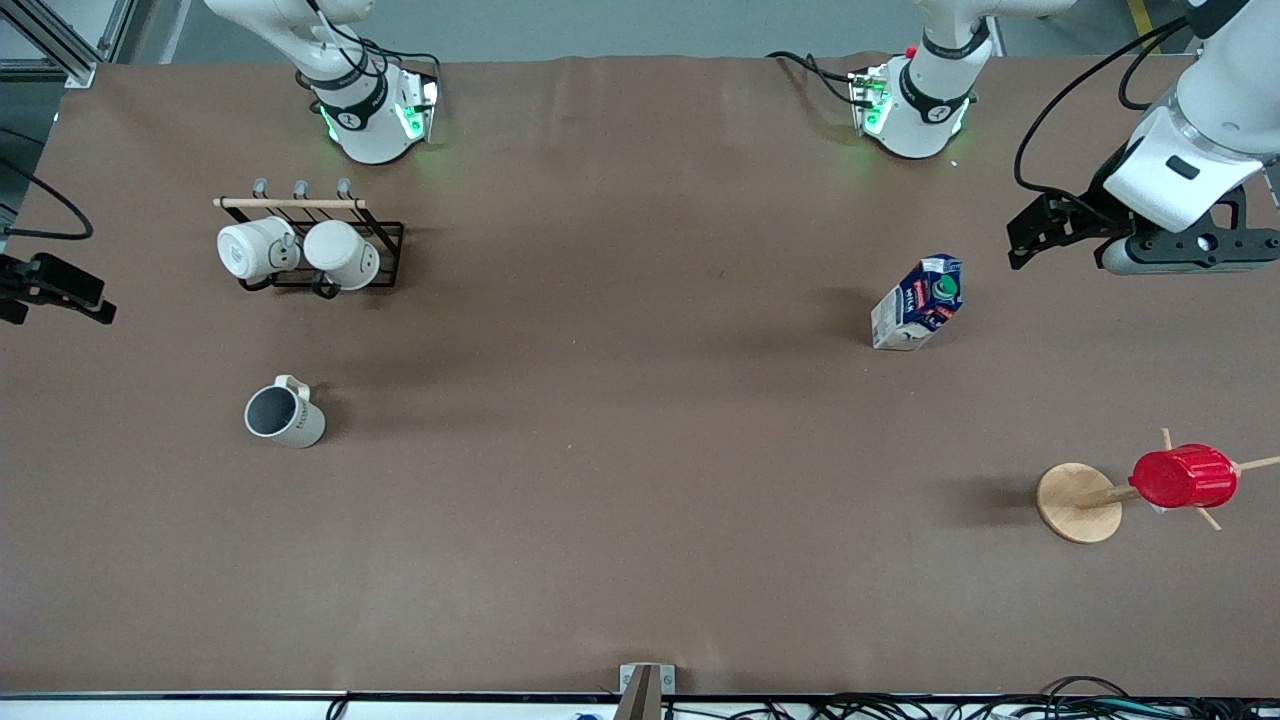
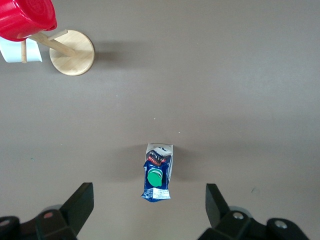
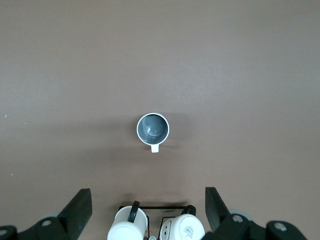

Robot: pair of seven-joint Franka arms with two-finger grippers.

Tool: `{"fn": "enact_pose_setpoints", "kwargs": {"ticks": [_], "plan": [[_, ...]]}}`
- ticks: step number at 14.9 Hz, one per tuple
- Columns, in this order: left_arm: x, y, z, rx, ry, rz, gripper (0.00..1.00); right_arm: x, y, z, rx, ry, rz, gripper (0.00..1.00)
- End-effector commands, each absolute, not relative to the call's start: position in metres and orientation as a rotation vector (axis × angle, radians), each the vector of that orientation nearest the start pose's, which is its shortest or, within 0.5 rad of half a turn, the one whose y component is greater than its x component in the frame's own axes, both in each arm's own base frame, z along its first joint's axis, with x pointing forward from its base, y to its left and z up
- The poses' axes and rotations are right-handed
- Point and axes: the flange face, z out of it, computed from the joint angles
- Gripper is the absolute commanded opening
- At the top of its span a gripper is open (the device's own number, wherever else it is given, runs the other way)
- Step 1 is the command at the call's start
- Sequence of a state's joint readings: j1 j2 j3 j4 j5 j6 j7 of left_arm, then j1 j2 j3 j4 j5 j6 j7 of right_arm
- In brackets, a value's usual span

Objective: Place cup and milk on table
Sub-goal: 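Move the left gripper toward the milk carton while the right gripper starts reaching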

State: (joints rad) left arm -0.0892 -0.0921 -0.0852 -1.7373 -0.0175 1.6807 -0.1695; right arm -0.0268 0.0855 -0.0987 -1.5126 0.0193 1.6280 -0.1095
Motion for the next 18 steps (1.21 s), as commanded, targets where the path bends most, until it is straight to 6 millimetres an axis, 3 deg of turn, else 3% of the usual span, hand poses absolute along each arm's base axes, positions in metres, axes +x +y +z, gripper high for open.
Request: {"fn": "enact_pose_setpoints", "kwargs": {"ticks": [1, 10, 14, 18], "plan": [[0.520, -0.096, 0.608, -3.134, 0.046, -0.071, 0.99, 0.576, -0.067, 0.610, -3.141, 0.041, -0.056, 1.00], [0.529, -0.096, 0.593, -3.136, 0.041, -0.047, 0.99, 0.576, -0.068, 0.606, -3.141, 0.029, -0.035, 1.00], [0.541, -0.088, 0.570, -3.136, 0.014, 0.016, 0.96, 0.603, -0.072, 0.552, -3.144, 0.015, 0.065, 1.00], [0.555, -0.086, 0.540, -3.135, 0.003, 0.059, 0.93, 0.636, -0.085, 0.460, -3.144, -0.083, 0.165, 1.00]]}}
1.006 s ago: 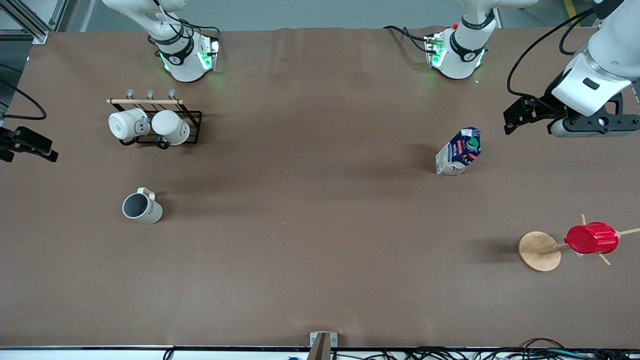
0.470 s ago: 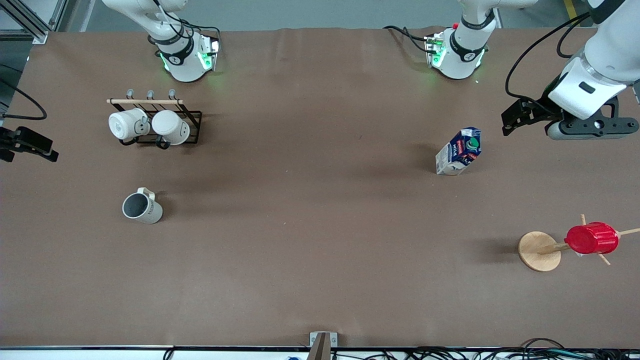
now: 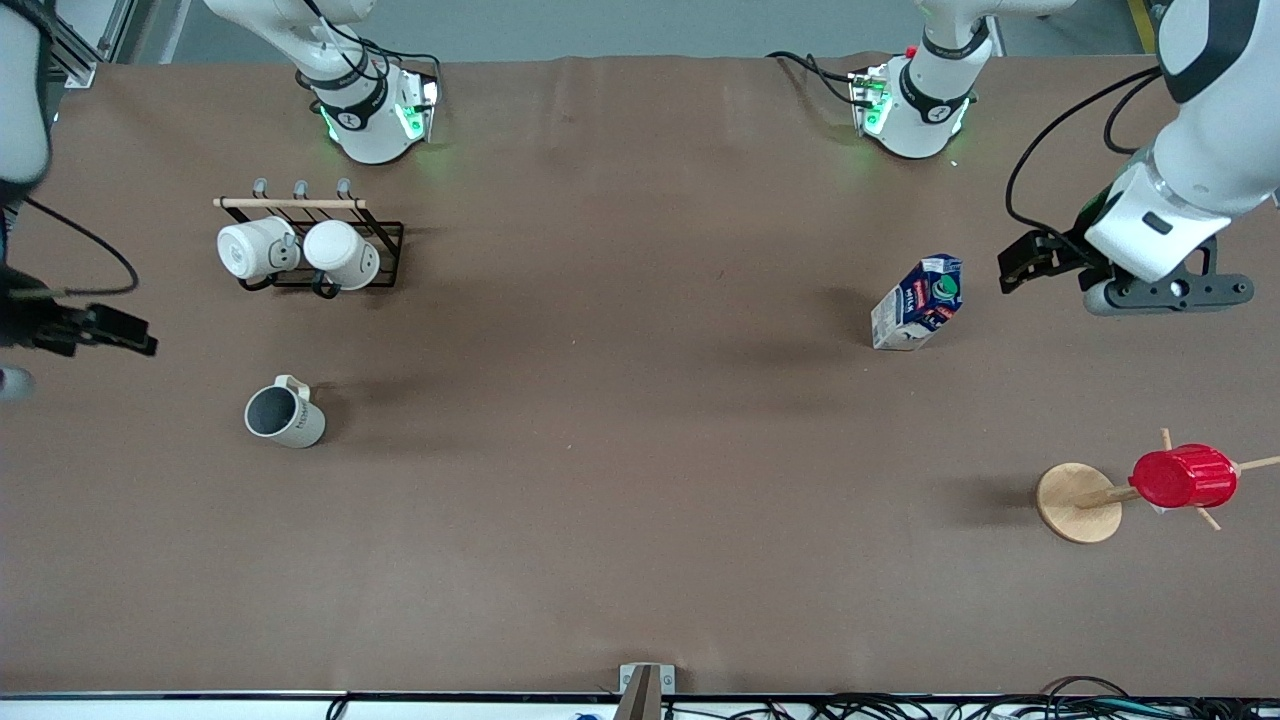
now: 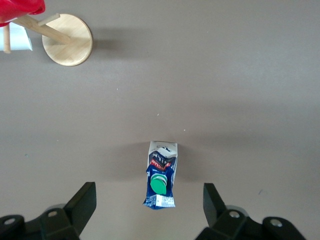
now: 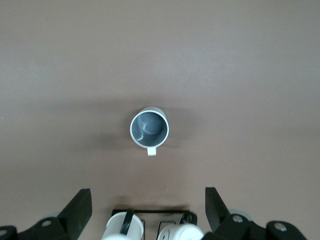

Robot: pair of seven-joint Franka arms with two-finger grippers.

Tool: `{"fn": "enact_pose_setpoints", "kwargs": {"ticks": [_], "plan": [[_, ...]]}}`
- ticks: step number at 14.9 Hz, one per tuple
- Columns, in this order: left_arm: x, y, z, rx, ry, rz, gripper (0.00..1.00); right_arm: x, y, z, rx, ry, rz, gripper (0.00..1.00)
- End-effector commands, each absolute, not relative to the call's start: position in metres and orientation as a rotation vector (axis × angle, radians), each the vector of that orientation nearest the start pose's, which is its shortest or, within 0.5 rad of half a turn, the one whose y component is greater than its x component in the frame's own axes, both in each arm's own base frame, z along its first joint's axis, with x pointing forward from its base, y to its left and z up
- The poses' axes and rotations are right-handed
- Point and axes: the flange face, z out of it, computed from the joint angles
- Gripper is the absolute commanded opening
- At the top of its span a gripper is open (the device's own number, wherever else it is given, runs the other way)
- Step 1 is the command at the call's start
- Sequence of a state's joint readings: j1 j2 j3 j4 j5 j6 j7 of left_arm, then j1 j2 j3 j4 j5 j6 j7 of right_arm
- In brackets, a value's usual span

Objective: Place cup and milk on table
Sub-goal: 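Grasp the milk carton with the left gripper while the right gripper grasps the mug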

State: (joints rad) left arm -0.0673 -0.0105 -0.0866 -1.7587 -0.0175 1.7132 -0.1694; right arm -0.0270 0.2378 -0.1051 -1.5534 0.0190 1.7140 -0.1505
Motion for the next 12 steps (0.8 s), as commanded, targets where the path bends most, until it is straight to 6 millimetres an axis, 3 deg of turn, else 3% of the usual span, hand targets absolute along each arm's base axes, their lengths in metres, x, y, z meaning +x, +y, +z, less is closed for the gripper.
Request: {"fn": "enact_pose_setpoints", "kwargs": {"ticks": [1, 6, 8, 12], "plan": [[0.556, -0.086, 0.529, -3.135, 0.005, 0.054, 0.93, 0.641, -0.087, 0.433, -3.144, -0.088, 0.168, 1.00], [0.545, -0.088, 0.463, -3.134, 0.003, 0.057, 0.93, 0.638, -0.092, 0.323, -3.133, -0.176, 0.207, 1.00], [0.538, -0.088, 0.444, -3.129, -0.006, 0.089, 0.93, 0.632, -0.096, 0.290, -3.128, -0.234, 0.213, 1.00], [0.528, -0.089, 0.420, -3.135, -0.018, 0.153, 0.94, 0.614, -0.097, 0.243, -3.138, -0.224, 0.166, 0.97]]}}
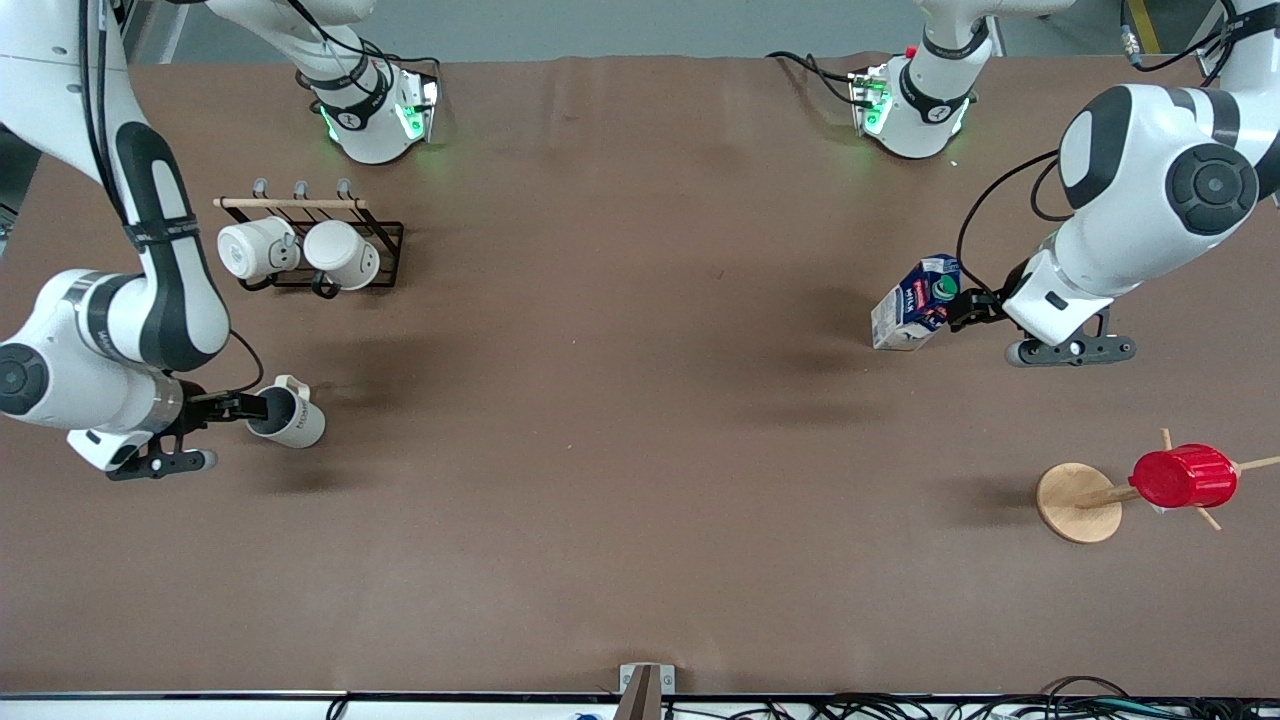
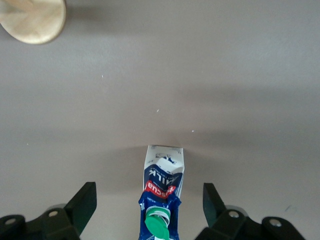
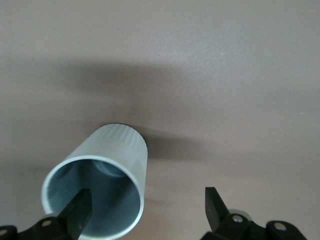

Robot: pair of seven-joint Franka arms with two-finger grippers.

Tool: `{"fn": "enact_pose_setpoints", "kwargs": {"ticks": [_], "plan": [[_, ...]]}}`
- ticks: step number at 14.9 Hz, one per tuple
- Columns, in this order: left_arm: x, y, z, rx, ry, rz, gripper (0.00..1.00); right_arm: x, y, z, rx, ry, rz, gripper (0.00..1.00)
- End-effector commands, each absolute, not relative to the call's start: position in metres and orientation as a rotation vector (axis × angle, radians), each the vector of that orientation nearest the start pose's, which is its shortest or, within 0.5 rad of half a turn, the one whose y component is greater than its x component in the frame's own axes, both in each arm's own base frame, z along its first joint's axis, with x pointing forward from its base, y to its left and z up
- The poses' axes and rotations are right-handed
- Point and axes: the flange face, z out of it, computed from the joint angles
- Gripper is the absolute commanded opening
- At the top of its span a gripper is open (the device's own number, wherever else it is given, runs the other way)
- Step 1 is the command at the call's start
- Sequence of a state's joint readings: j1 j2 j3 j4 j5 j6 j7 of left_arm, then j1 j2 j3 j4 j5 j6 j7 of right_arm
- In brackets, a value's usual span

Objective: Place cup and milk on table
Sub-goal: 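Grasp the milk carton with the left gripper while the right gripper grasps the mug, then carry the mug and milk carton toward the table middle with both grippers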

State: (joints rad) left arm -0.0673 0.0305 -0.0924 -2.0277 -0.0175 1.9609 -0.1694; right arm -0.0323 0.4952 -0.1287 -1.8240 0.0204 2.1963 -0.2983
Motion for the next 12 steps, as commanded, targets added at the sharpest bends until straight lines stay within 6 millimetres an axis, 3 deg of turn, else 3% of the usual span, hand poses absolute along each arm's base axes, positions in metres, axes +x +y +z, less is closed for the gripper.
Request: {"fn": "enact_pose_setpoints", "kwargs": {"ticks": [1, 3, 5, 7, 8, 12], "plan": [[0.526, -0.089, 0.416, -3.133, -0.016, 0.167, 0.95, 0.613, -0.097, 0.231, -3.137, -0.214, 0.157, 0.94], [0.523, -0.090, 0.411, -3.135, -0.015, 0.188, 0.95, 0.613, -0.097, 0.223, -3.120, -0.185, 0.158, 0.72], [0.522, -0.097, 0.406, -3.156, -0.023, 0.213, 0.95, 0.612, -0.097, 0.222, -3.116, -0.176, 0.161, 0.38], [0.522, -0.102, 0.401, -3.183, -0.049, 0.238, 0.95, 0.613, -0.095, 0.221, -3.100, -0.145, 0.152, 0.10], [0.522, -0.102, 0.397, -3.192, -0.066, 0.254, 0.95, 0.614, -0.095, 0.222, -3.080, -0.108, 0.139, 0.02], [0.520, -0.112, 0.380, -3.176, -0.079, 0.303, 0.95, 0.623, -0.092, 0.234, -3.075, -0.089, 0.110, 0.00]]}}
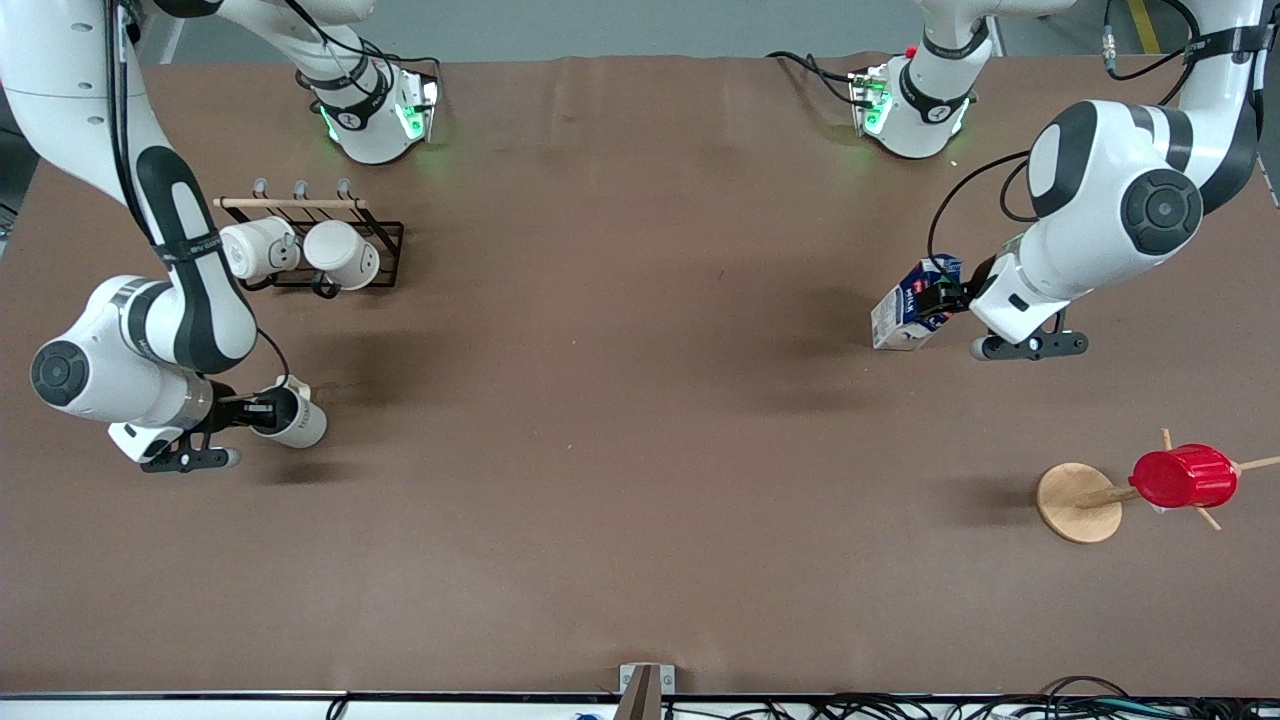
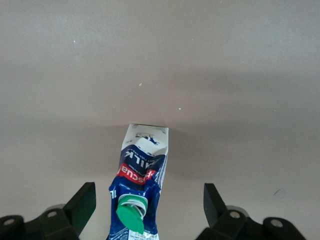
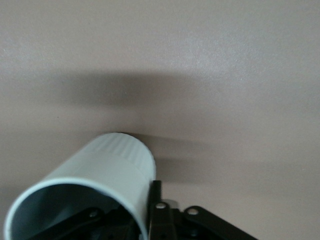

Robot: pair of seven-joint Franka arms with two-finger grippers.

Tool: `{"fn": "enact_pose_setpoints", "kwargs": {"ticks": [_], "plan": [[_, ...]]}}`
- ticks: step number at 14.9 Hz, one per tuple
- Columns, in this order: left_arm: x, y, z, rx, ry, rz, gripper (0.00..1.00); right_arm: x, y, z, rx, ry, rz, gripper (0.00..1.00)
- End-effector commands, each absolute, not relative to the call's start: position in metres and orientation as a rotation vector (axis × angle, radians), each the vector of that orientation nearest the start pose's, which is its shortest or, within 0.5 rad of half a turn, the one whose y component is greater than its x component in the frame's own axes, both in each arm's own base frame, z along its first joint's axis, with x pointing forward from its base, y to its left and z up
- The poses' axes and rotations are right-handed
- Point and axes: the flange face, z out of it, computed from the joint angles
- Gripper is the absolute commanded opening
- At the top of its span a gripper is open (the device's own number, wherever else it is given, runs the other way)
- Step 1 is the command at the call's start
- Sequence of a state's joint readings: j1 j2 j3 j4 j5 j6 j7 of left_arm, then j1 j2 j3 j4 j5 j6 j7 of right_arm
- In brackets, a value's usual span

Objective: Place cup and milk on table
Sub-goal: 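Carry the mug and milk carton toward the table middle with both grippers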

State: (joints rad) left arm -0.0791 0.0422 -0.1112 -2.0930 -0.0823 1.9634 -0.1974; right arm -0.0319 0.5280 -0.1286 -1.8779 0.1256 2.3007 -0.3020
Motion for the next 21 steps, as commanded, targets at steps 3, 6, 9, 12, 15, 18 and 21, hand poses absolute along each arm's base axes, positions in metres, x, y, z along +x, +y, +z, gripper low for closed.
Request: {"fn": "enact_pose_setpoints", "kwargs": {"ticks": [3, 6, 9, 12, 15, 18, 21], "plan": [[0.512, -0.109, 0.366, -3.148, -0.060, 0.344, 0.94, 0.630, -0.069, 0.253, -3.058, -0.068, 0.147, 0.00], [0.502, -0.105, 0.351, -3.112, -0.039, 0.387, 0.94, 0.637, -0.013, 0.290, -3.036, -0.040, 0.133, 0.00], [0.497, -0.103, 0.344, -3.089, -0.023, 0.407, 0.94, 0.631, 0.066, 0.312, -3.008, 0.079, 0.128, 0.00], [0.494, -0.099, 0.340, -3.065, 0.016, 0.416, 0.93, 0.614, 0.157, 0.323, -2.982, 0.213, 0.150, 0.00], [0.493, -0.098, 0.341, -3.063, 0.020, 0.423, 0.93, 0.584, 0.255, 0.328, -3.044, 0.303, 0.107, 0.00], [0.489, -0.097, 0.337, -3.048, 0.032, 0.436, 0.93, 0.550, 0.333, 0.328, -3.014, 0.378, 0.070, 0.00], [0.481, -0.096, 0.330, -3.039, 0.037, 0.465, 0.91, 0.523, 0.382, 0.304, -3.022, 0.451, 0.047, 0.00]]}}
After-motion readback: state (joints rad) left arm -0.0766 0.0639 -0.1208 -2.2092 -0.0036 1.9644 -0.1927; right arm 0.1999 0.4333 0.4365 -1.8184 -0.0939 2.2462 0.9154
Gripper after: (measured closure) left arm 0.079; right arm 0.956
